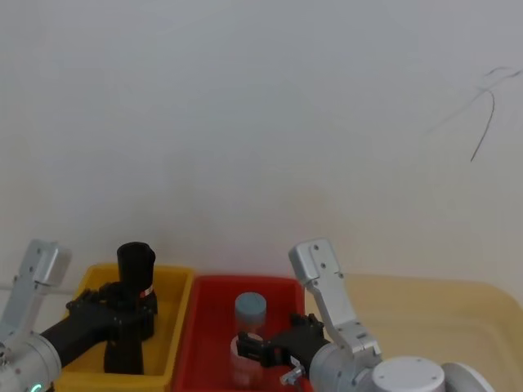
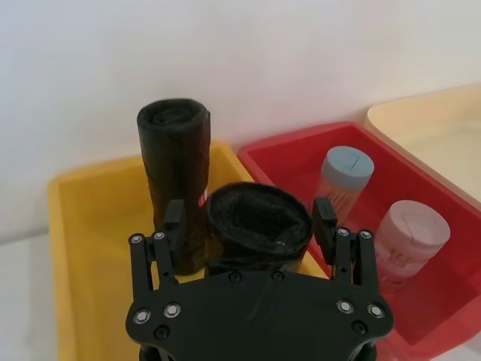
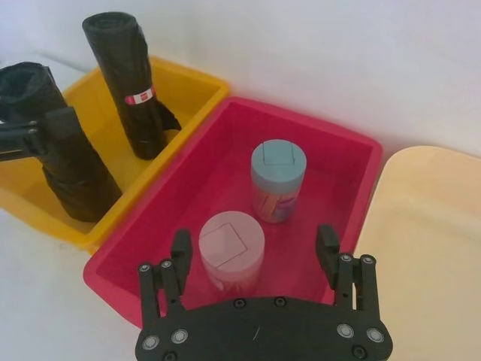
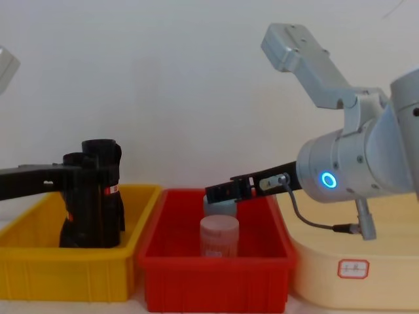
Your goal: Pick up the garbage bag with the one hand and transfer it to the other hand.
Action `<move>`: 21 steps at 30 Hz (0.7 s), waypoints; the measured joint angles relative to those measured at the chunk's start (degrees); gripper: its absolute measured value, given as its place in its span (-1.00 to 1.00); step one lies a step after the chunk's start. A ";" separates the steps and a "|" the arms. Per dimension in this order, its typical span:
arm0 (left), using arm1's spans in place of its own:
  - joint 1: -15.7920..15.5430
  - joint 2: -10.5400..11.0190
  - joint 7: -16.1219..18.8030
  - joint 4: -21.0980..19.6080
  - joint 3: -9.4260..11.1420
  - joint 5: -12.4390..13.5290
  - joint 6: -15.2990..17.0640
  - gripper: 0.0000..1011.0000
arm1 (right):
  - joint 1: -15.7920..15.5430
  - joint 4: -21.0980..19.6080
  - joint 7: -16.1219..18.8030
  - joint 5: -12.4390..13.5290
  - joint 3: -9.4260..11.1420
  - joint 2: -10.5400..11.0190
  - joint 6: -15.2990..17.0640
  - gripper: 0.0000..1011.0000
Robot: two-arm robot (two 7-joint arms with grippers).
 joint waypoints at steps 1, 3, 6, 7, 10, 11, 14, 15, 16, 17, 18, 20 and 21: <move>-0.02 -0.04 -0.03 0.28 0.05 -0.11 0.00 0.98 | 0.04 0.08 0.08 0.00 -0.01 -0.04 0.06 0.98; -0.05 -0.08 -0.07 0.55 0.10 -0.29 -0.04 0.98 | 0.17 0.31 0.38 -0.02 -0.08 -0.15 0.21 0.98; -0.09 -0.11 -0.09 0.97 0.23 -0.47 -0.15 0.98 | 0.35 0.58 0.69 -0.04 -0.16 -0.34 0.44 0.98; -0.10 -0.11 -0.10 1.07 0.27 -0.51 -0.21 0.98 | 0.40 0.68 0.76 -0.04 -0.18 -0.41 0.49 0.98; -0.13 -0.11 -0.09 1.31 0.47 -0.53 -0.48 0.98 | 0.53 0.87 0.96 -0.05 -0.20 -0.57 0.65 0.98; -0.14 -0.10 -0.08 1.37 0.54 -0.53 -0.57 0.98 | 0.62 1.04 1.13 -0.05 -0.21 -0.72 0.77 0.98; -0.22 -0.04 -0.01 1.57 0.88 -0.47 -0.79 0.98 | 0.76 1.41 1.36 0.00 -0.16 -1.04 0.97 0.98; -0.29 -0.03 0.04 1.69 1.05 -0.39 -0.90 0.98 | 0.86 1.68 1.51 0.04 -0.11 -1.25 1.02 0.98; -0.32 -0.02 0.07 1.75 1.13 -0.35 -0.96 0.98 | 0.88 1.79 1.58 0.06 -0.08 -1.31 1.04 0.98; -0.39 -0.02 0.13 1.90 1.31 -0.29 -1.06 0.98 | 0.98 2.18 1.66 0.10 0.00 -1.52 1.07 0.98; -0.39 -0.02 0.13 1.90 1.31 -0.29 -1.06 0.98 | 0.98 2.18 1.66 0.10 0.00 -1.52 1.07 0.98; -0.52 -0.02 0.21 2.08 1.52 -0.18 -1.18 0.98 | 1.14 2.85 1.79 0.18 0.09 -1.82 1.07 0.98; -0.58 -0.02 0.24 2.20 1.64 -0.13 -1.27 0.98 | 1.18 2.98 1.84 0.21 0.11 -1.88 1.07 0.98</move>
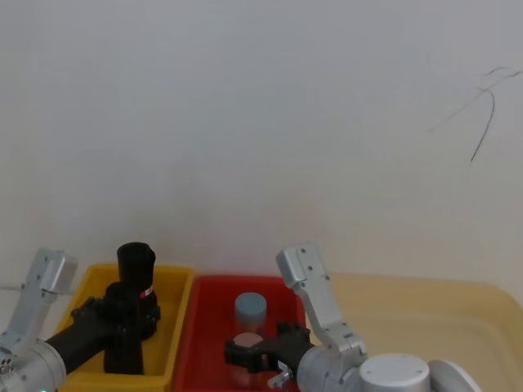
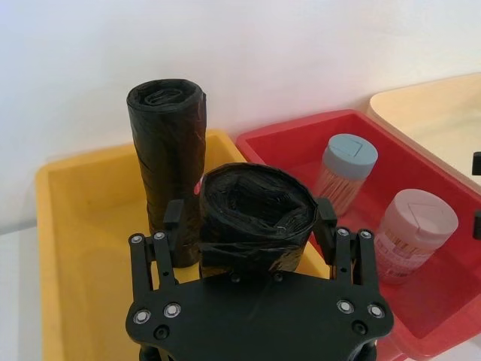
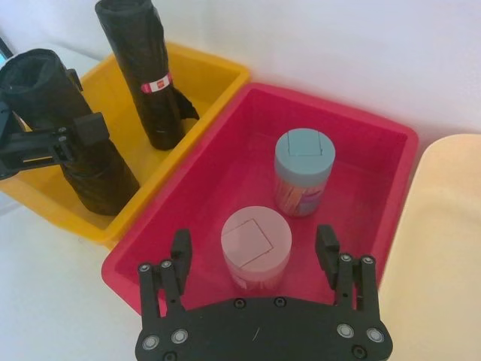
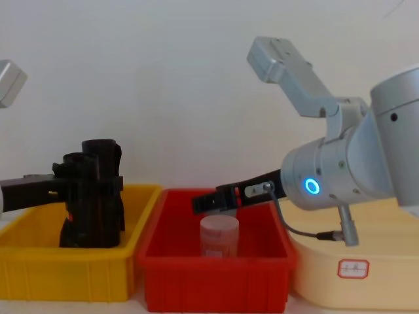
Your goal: Pick up the garbage bag with the one hand and transfer it to the other hand.
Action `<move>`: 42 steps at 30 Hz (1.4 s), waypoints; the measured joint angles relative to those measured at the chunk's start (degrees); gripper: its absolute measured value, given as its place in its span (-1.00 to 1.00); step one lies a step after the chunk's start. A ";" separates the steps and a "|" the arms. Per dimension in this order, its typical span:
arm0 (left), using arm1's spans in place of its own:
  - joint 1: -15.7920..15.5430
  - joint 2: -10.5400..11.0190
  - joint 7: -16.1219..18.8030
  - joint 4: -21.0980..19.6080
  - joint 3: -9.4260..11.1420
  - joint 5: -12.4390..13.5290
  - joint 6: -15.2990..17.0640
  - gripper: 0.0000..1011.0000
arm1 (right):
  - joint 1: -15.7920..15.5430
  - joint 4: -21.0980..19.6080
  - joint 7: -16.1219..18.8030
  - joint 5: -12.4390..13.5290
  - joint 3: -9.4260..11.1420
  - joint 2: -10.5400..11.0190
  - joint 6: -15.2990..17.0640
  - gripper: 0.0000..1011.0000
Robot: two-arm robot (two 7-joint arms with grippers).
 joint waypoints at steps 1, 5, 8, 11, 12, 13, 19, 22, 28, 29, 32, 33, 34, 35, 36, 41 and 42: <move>-0.03 0.00 0.02 0.04 0.05 0.02 -0.04 0.98 | 0.12 0.48 0.11 0.06 0.09 -0.21 -0.03 0.98; -0.14 -0.01 0.11 0.25 0.28 0.11 -0.19 0.98 | 0.46 1.68 0.35 0.12 0.17 -0.69 -0.22 0.98; -0.23 -0.01 0.17 0.38 0.44 0.18 -0.26 0.98 | 0.76 2.73 0.61 0.12 0.19 -1.05 -0.59 0.98; -0.28 -0.01 0.21 0.47 0.56 0.22 -0.33 0.98 | 1.09 3.70 0.80 0.10 0.19 -1.35 -0.95 0.98; -0.29 -0.01 0.22 0.50 0.58 0.24 -0.35 0.98 | 1.16 3.95 0.83 0.08 0.19 -1.42 -1.02 0.98; -0.31 -0.01 0.23 0.53 0.62 0.25 -0.38 0.98 | 1.32 4.47 0.94 0.01 0.17 -1.56 -1.23 0.98; -0.37 -0.01 0.26 0.64 0.75 0.30 -0.46 0.98 | 1.94 6.23 1.28 -0.27 0.11 -2.01 -2.00 0.98; -0.38 -0.01 0.28 0.67 0.79 0.31 -0.47 0.98 | 2.30 7.36 1.48 -0.46 0.09 -2.24 -2.43 0.98; -0.42 -0.01 0.32 0.72 0.85 0.35 -0.50 0.98 | 2.90 9.31 1.77 -0.85 0.08 -2.57 -3.20 0.98; -0.43 -0.01 0.32 0.72 0.85 0.36 -0.51 0.98 | 2.98 9.57 1.80 -0.92 0.08 -2.60 -3.28 0.98; -0.44 -0.01 0.33 0.75 0.87 0.37 -0.53 0.98 | 3.23 10.32 1.98 -1.17 0.08 -2.66 -3.61 0.98; -0.44 -0.01 0.32 0.75 0.88 0.37 -0.54 0.98 | 3.32 10.70 2.04 -1.29 0.08 -2.66 -3.77 0.98; -0.45 -0.01 0.32 0.75 0.88 0.37 -0.54 0.98 | 3.37 10.95 2.07 -1.35 0.08 -2.67 -3.84 0.98; -0.46 -0.01 0.33 0.77 0.89 0.37 -0.55 0.98 | 3.42 11.12 2.09 -1.42 0.08 -2.67 -3.94 0.98; -0.46 -0.01 0.33 0.77 0.90 0.37 -0.56 0.98 | 3.48 11.41 2.16 -1.51 0.09 -2.66 -4.16 0.98; -0.46 -0.01 0.33 0.79 0.93 0.37 -0.57 0.95 | 3.65 12.14 2.40 -1.76 0.14 -2.66 -4.59 0.98; -0.46 -0.01 0.33 0.79 0.93 0.37 -0.56 0.90 | 3.66 12.24 2.43 -1.79 0.14 -2.66 -4.63 0.98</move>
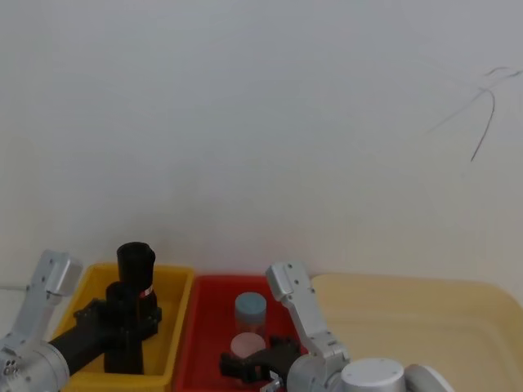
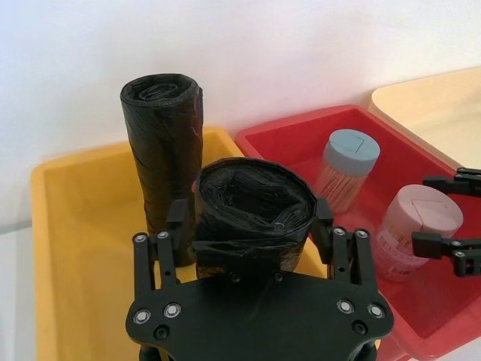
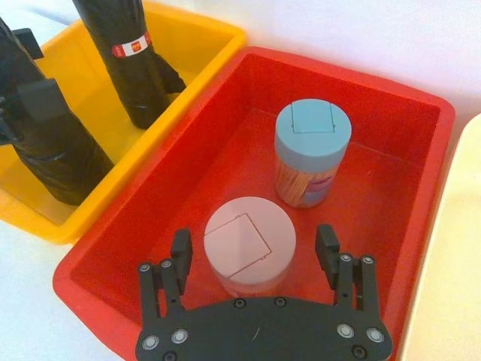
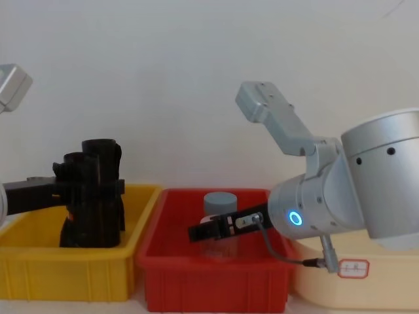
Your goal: Pick up the garbage bag with the one hand and transfer it to the other hand.
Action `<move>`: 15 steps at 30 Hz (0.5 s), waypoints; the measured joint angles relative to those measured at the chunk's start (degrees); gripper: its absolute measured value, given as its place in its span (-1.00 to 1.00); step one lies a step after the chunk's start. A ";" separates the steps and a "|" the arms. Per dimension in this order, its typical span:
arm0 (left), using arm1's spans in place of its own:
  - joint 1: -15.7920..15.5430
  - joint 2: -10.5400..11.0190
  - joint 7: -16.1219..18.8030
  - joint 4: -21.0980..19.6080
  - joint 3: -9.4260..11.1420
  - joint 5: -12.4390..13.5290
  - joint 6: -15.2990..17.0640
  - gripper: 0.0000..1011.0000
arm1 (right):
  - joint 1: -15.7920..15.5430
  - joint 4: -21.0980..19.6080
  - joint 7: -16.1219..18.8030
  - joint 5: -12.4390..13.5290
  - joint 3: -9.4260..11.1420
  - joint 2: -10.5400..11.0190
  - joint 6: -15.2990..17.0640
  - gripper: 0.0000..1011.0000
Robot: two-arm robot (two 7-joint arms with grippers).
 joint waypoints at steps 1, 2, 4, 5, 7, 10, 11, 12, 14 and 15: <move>0.00 0.00 0.00 0.00 0.00 0.00 0.00 0.88 | 0.04 0.19 0.05 -0.06 0.02 0.00 -0.08 0.97; 0.00 0.00 0.00 0.00 0.00 0.00 0.00 0.83 | 0.07 0.28 0.07 -0.09 0.02 0.00 -0.13 0.95; 0.00 0.00 0.00 0.00 0.00 0.00 0.00 0.75 | 0.11 0.43 0.10 -0.13 0.04 0.00 -0.24 0.91; 0.00 0.00 0.00 0.00 0.00 0.00 0.00 0.72 | 0.13 0.58 0.13 -0.16 0.05 0.00 -0.31 0.84; 0.00 0.00 0.00 0.00 0.00 0.00 0.00 0.58 | 0.17 0.78 0.16 -0.21 0.07 0.00 -0.41 0.75; 0.00 0.01 0.00 0.00 0.00 0.00 0.00 0.41 | 0.20 0.92 0.20 -0.26 0.07 0.00 -0.47 0.62; 0.00 0.00 -0.01 0.00 0.00 0.00 0.00 0.36 | 0.22 1.02 0.23 -0.29 0.08 0.00 -0.50 0.51; 0.00 0.00 -0.01 0.00 0.01 0.00 0.00 0.32 | 0.23 1.05 0.25 -0.31 0.08 0.00 -0.53 0.47; 0.00 0.00 -0.01 0.00 0.00 -0.01 0.00 0.17 | 0.25 1.10 0.27 -0.33 0.10 0.00 -0.59 0.36; 0.01 0.00 -0.01 0.00 0.01 0.00 0.00 0.14 | 0.26 1.17 0.29 -0.34 0.11 0.00 -0.64 0.31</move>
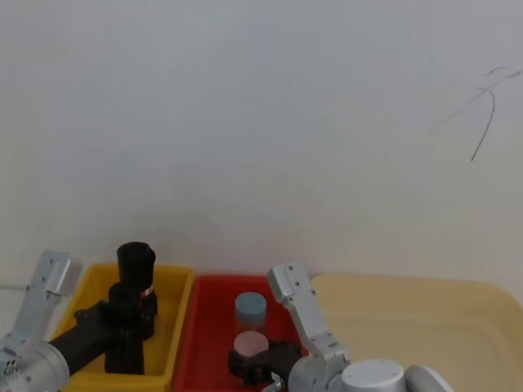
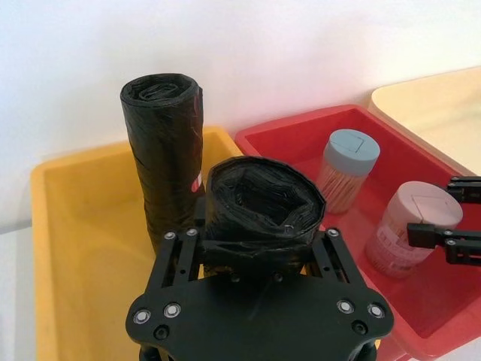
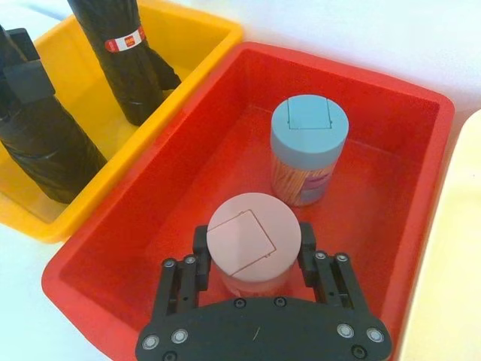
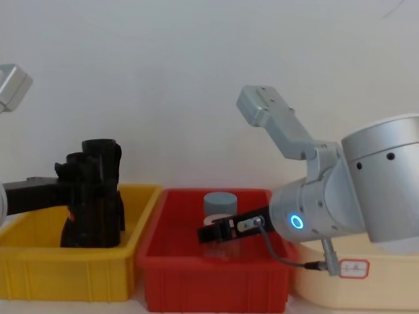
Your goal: Pick up the garbage bag with the one hand and transfer it to the other hand.
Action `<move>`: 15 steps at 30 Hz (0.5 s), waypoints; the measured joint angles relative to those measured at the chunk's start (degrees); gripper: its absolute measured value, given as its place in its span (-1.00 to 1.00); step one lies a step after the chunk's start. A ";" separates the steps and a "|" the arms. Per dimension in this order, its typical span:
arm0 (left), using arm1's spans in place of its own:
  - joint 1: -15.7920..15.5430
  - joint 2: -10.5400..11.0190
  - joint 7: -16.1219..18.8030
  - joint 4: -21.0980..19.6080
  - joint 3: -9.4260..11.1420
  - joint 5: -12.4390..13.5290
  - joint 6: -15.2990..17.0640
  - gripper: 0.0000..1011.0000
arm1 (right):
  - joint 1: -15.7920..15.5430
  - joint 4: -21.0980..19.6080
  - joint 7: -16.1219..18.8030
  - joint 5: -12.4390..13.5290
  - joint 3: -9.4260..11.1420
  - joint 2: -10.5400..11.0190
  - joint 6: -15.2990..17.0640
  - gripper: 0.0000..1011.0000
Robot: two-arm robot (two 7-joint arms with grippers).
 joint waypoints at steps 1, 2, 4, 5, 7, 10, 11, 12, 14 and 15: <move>0.00 0.00 0.00 0.00 0.00 0.00 0.00 0.12 | 0.00 0.02 0.01 0.00 0.01 0.00 -0.02 0.29; 0.00 0.00 0.00 -0.01 0.00 0.00 0.00 0.08 | 0.01 0.05 0.02 -0.02 0.01 0.00 -0.03 0.28; 0.00 0.00 0.00 -0.01 0.00 0.00 0.01 0.03 | 0.02 0.11 0.05 -0.03 0.03 0.00 -0.07 0.28; 0.00 0.00 0.00 0.00 0.00 0.00 0.01 0.03 | 0.03 0.14 0.06 -0.04 0.03 0.00 -0.09 0.28; 0.00 0.00 0.00 -0.01 0.00 0.00 0.01 0.00 | 0.04 0.17 0.07 -0.05 0.03 0.00 -0.11 0.28; 0.00 0.00 0.00 -0.01 0.00 0.00 0.01 -0.04 | 0.06 0.23 0.09 -0.07 0.03 0.00 -0.13 0.28; 0.00 0.00 0.00 -0.01 -0.01 0.00 0.01 -0.05 | 0.06 0.24 0.10 -0.08 0.04 0.00 -0.14 0.28; 0.00 0.00 0.00 -0.01 -0.01 0.00 0.01 -0.06 | 0.07 0.26 0.10 -0.09 0.04 0.00 -0.15 0.28; 0.00 0.00 0.00 -0.01 -0.01 0.00 0.01 -0.09 | 0.08 0.29 0.10 -0.11 0.03 0.00 -0.17 0.28; 0.00 0.00 0.00 -0.01 0.00 0.00 0.01 -0.10 | 0.08 0.29 0.10 -0.11 0.03 0.00 -0.17 0.28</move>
